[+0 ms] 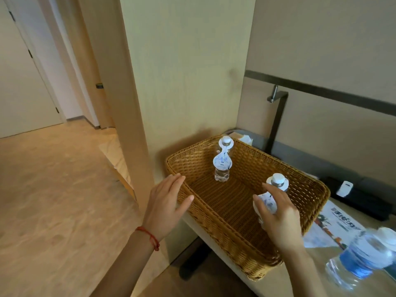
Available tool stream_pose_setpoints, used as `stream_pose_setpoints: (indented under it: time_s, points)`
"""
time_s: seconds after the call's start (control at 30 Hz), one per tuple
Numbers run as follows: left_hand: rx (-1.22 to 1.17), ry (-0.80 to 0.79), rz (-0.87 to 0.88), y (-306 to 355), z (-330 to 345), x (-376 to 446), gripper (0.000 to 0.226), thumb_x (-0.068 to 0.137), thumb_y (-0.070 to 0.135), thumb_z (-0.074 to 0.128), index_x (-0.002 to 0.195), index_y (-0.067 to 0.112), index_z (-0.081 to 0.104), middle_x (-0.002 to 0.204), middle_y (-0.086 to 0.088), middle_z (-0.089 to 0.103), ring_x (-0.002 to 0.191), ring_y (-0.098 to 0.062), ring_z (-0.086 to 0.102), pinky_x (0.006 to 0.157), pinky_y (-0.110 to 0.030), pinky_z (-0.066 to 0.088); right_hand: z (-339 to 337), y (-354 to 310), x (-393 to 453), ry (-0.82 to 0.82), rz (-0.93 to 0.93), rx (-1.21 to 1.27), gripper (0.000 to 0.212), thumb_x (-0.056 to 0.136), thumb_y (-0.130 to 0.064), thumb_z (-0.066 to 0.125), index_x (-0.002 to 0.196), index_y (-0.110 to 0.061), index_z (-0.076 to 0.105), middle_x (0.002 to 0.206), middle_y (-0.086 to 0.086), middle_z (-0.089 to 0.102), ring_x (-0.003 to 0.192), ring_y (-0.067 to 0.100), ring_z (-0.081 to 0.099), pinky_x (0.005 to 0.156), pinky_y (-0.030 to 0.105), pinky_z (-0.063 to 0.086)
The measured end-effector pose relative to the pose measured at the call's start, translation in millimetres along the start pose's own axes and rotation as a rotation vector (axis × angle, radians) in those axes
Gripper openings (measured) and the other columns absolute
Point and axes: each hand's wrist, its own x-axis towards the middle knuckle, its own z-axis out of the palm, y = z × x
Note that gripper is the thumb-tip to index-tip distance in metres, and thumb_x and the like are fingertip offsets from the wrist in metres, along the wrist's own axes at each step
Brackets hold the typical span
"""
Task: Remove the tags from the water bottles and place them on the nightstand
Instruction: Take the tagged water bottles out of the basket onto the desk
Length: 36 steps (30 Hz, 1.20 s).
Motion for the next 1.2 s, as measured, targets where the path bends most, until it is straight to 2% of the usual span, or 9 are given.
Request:
stream_pose_setpoints:
  time_s: [0.13,0.23,0.47,0.57,0.7,0.77,0.83,1.03,1.2]
  points:
    - [-0.042,-0.034,0.032,0,25,60,0.053,0.087,0.037,0.054,0.133,0.013,0.043,0.141,-0.006,0.043,0.133,-0.022,0.035,0.110,-0.043,0.029,11,22,40,0.065,0.032,-0.013,0.042,0.084,-0.026,0.063,0.123,-0.011,0.055,0.127,0.011,0.058,0.114,0.024,0.056,0.090,0.037,0.050]
    - [-0.079,-0.064,0.068,0,44,99,0.053,0.086,0.040,0.054,0.133,0.016,0.043,0.140,-0.004,0.044,0.131,-0.020,0.037,0.110,-0.042,0.030,13,36,62,0.128,0.074,-0.031,0.039,0.085,-0.025,0.063,0.121,-0.012,0.056,0.125,0.010,0.059,0.107,0.013,0.053,0.084,0.021,0.043]
    - [-0.203,-0.155,0.124,-11,95,179,0.050,0.086,0.034,0.057,0.129,0.012,0.047,0.136,-0.007,0.049,0.127,-0.022,0.043,0.105,-0.032,0.030,22,63,82,0.178,0.218,-0.079,0.039,0.084,-0.023,0.064,0.121,-0.011,0.056,0.125,0.007,0.059,0.114,0.019,0.055,0.092,0.031,0.044]
    - [-0.262,-0.212,0.156,-19,115,213,0.052,0.086,0.031,0.058,0.131,0.012,0.044,0.138,-0.008,0.047,0.128,-0.021,0.041,0.102,-0.027,0.027,24,68,83,0.181,0.275,-0.101,0.044,0.083,-0.024,0.065,0.125,-0.014,0.053,0.125,0.000,0.056,0.113,0.013,0.051,0.092,0.029,0.045]
    - [-0.336,-0.255,0.197,-32,138,255,0.055,0.085,0.030,0.059,0.134,0.011,0.041,0.140,-0.009,0.044,0.130,-0.021,0.037,0.102,-0.027,0.025,24,70,84,0.171,0.387,-0.097,0.049,0.079,-0.030,0.067,0.125,-0.024,0.052,0.116,-0.018,0.050,0.099,-0.012,0.050,0.076,0.003,0.041]
    - [-0.377,-0.281,0.206,-39,148,272,0.055,0.085,0.028,0.060,0.134,0.010,0.040,0.141,-0.011,0.043,0.131,-0.023,0.038,0.102,-0.028,0.026,27,69,84,0.148,0.432,-0.088,0.047,0.078,-0.035,0.067,0.122,-0.029,0.053,0.111,-0.024,0.049,0.095,-0.024,0.047,0.073,-0.004,0.038]
    - [-0.408,-0.327,0.228,-44,157,285,0.054,0.085,0.029,0.059,0.133,0.011,0.042,0.140,-0.009,0.045,0.129,-0.024,0.040,0.101,-0.030,0.030,31,69,83,0.131,0.471,-0.092,0.046,0.077,-0.038,0.065,0.121,-0.030,0.053,0.108,-0.027,0.051,0.095,-0.025,0.046,0.074,-0.006,0.037]
    - [-0.564,-0.457,0.276,-51,176,304,0.043,0.081,0.023,0.066,0.122,0.013,0.055,0.124,-0.005,0.059,0.112,-0.016,0.051,0.088,-0.023,0.036,35,70,82,0.135,0.606,-0.068,0.037,0.077,-0.026,0.071,0.109,-0.037,0.056,0.100,-0.023,0.060,0.093,-0.018,0.054,0.070,0.002,0.044]
    - [-0.646,-0.509,0.238,-52,192,313,0.031,0.076,0.025,0.071,0.103,0.012,0.063,0.097,-0.002,0.065,0.090,-0.014,0.056,0.067,-0.012,0.035,41,74,85,0.158,0.621,-0.050,0.038,0.076,-0.021,0.072,0.109,-0.032,0.057,0.101,-0.021,0.061,0.094,-0.019,0.053,0.071,0.001,0.044]
